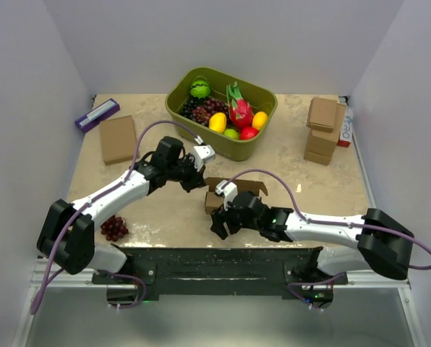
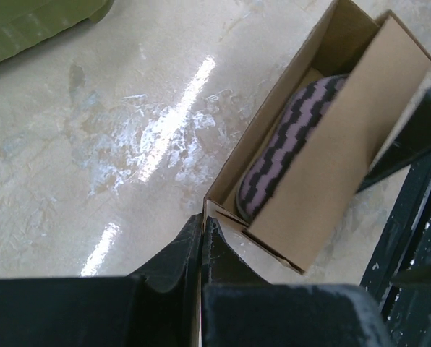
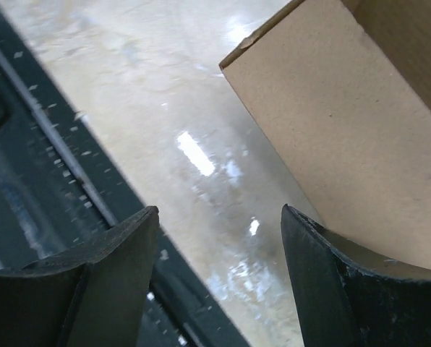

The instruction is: Fold the paper box

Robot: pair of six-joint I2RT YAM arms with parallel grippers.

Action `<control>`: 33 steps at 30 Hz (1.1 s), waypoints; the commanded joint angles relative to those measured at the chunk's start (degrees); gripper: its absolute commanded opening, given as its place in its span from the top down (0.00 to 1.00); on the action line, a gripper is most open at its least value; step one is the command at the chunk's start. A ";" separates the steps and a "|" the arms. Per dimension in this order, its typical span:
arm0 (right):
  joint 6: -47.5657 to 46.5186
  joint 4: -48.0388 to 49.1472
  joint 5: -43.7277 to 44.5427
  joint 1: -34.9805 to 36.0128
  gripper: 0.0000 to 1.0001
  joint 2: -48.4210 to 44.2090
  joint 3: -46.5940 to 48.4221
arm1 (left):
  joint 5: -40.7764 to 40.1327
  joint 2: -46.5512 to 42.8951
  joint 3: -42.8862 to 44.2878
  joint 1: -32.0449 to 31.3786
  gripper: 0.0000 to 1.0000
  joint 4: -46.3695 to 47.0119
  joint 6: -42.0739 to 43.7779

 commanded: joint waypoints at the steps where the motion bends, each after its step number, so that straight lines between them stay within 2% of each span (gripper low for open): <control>1: 0.22 6.27 9.84 0.07 0.29 2.47 2.71 | 5.25 -0.33 1.46 -0.42 1.00 0.52 1.61; 7: 0.93 7.94 15.12 0.07 0.28 3.36 2.98 | 8.33 -0.16 0.75 -0.94 1.00 -0.53 2.13; 17: -2.14 13.83 14.51 -0.01 0.24 7.14 2.89 | 11.49 1.25 0.93 -1.91 1.00 -1.59 3.28; 20: -3.11 15.59 14.51 -0.01 0.23 8.28 3.59 | 10.80 0.99 0.75 -2.00 1.00 -1.76 3.37; 23: -4.43 14.80 12.24 -0.01 0.19 7.76 4.65 | 6.50 0.90 0.93 -2.00 1.00 -1.77 2.49; 24: -6.00 13.76 12.23 -0.01 0.13 7.06 4.82 | 3.27 1.07 1.10 -2.00 1.00 -1.85 2.05; 30: -10.58 4.90 8.28 -0.01 0.02 -2.78 4.47 | -0.10 1.68 2.68 -1.83 1.00 -2.47 1.87; 33: -9.88 -0.29 12.12 -0.10 0.01 -9.02 4.56 | 0.16 2.04 3.13 -1.30 1.00 -2.99 2.05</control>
